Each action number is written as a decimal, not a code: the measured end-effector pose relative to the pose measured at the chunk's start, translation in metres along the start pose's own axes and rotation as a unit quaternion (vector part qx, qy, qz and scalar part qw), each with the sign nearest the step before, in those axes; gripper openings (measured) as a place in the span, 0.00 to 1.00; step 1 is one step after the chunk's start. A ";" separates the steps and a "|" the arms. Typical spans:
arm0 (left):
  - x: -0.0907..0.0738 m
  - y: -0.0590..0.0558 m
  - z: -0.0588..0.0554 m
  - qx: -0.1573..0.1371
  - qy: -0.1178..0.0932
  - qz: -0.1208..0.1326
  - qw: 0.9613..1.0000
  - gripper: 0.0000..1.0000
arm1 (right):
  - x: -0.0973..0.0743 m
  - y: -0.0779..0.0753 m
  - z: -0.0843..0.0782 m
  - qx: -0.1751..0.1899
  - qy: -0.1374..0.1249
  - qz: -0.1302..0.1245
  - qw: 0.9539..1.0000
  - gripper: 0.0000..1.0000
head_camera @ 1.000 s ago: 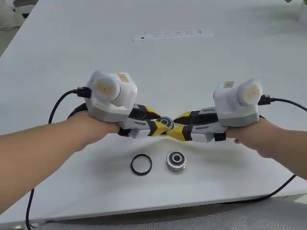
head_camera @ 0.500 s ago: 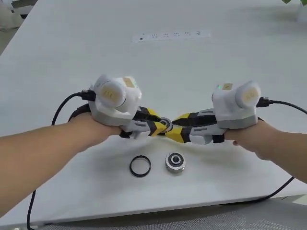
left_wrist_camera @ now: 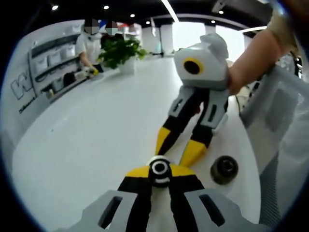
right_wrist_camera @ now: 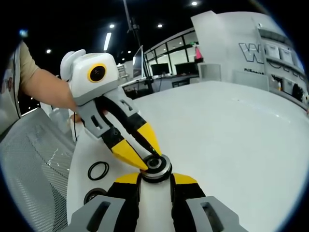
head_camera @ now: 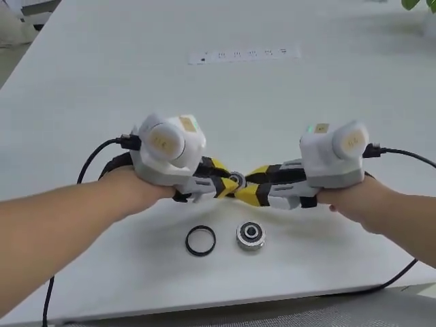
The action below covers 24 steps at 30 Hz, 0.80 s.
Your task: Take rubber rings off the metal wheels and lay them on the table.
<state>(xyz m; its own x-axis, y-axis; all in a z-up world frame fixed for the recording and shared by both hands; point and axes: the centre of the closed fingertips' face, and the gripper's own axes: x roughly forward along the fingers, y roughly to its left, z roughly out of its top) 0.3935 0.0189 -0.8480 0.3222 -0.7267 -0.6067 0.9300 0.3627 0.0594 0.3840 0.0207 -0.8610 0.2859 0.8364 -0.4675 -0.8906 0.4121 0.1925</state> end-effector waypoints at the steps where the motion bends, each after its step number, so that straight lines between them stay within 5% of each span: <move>1: 0.000 0.000 0.000 0.000 0.000 0.000 1.000 0.13 | 0.000 0.000 0.000 -0.001 0.000 0.000 1.000 0.21; 24: -0.001 -0.001 0.000 -0.002 0.003 0.006 1.000 0.13 | -0.007 -0.006 -0.007 0.020 0.011 -0.008 1.000 0.00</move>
<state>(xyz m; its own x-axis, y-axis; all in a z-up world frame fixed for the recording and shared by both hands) 0.3921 0.0195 -0.8475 0.3328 -0.7189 -0.6102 0.9252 0.3741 0.0638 0.3845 0.0098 -0.8649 0.2925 0.8216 -0.4892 -0.8712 0.4400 0.2180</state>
